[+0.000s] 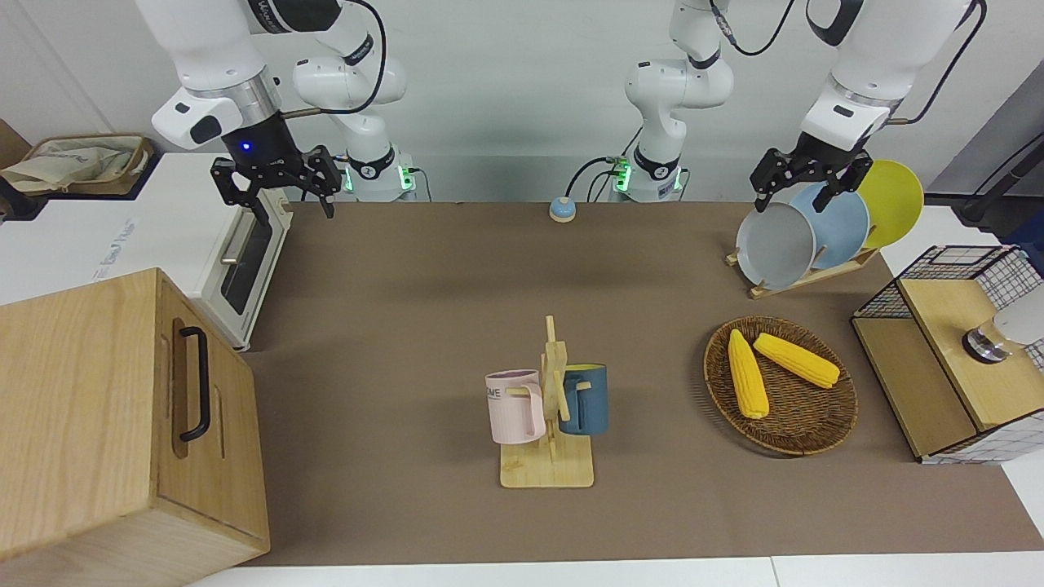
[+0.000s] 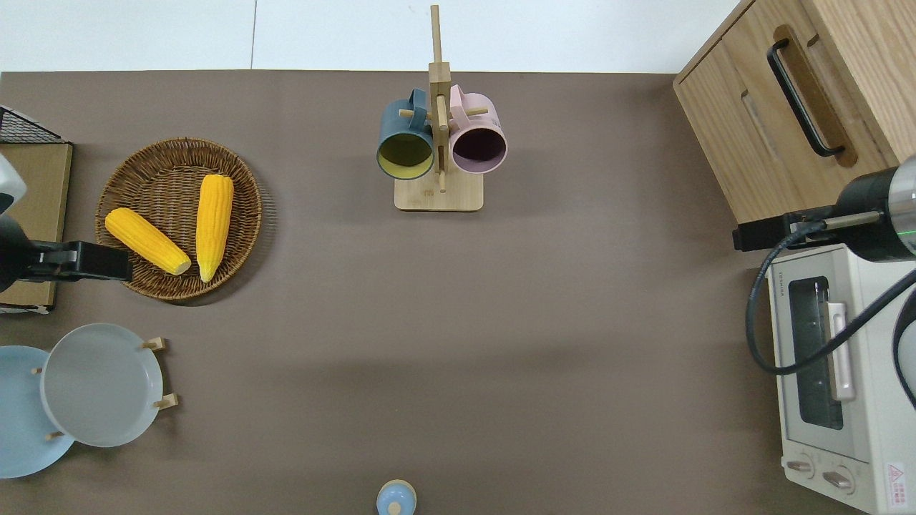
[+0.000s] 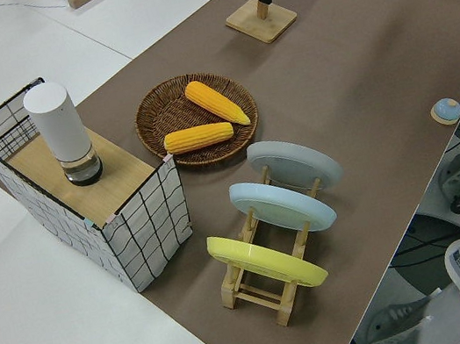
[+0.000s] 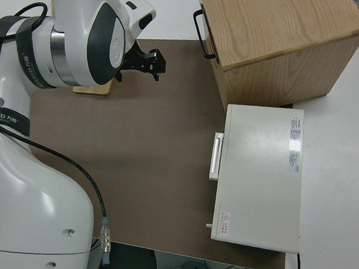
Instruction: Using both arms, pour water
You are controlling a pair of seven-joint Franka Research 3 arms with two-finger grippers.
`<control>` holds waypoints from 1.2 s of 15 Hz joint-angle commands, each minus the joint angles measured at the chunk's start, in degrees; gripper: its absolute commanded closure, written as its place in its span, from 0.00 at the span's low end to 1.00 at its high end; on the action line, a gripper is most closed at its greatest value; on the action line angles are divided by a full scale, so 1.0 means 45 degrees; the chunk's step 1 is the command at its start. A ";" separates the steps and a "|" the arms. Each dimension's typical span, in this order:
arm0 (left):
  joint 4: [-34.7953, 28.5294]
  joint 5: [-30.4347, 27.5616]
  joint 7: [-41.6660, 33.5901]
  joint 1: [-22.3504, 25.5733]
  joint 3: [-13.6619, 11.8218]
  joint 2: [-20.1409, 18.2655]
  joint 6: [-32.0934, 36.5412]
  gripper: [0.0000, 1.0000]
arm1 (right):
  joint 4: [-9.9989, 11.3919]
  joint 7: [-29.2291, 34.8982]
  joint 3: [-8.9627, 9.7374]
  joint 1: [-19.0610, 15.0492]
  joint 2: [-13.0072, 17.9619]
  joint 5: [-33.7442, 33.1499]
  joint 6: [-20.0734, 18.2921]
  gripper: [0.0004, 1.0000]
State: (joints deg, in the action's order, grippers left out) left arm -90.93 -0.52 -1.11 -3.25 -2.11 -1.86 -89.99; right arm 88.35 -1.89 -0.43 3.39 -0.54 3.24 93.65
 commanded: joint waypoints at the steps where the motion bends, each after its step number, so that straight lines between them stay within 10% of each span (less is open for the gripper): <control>1: 0.0088 -0.0021 -0.0006 0.0059 -0.0058 0.0022 0.0135 0.00 | 0.0171 -0.0245 0.0057 -0.0090 0.0101 -0.0096 0.0243 0.01; 13: 0.0088 -0.0021 0.0033 0.0040 -0.0038 -0.0016 0.0155 0.00 | 0.0248 -0.0303 0.0077 0.0319 -0.0035 -0.0057 0.0379 0.01; 18: 0.0088 -0.0040 0.0014 0.0079 -0.0058 -0.0036 0.0174 0.00 | 0.0815 -0.0263 0.0097 0.1391 -0.0426 0.0080 0.2174 0.01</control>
State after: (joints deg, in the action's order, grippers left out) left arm -90.93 -0.52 -1.12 -3.24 -2.29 -1.83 -90.00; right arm 90.00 -2.23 0.07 6.83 -1.57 3.29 98.59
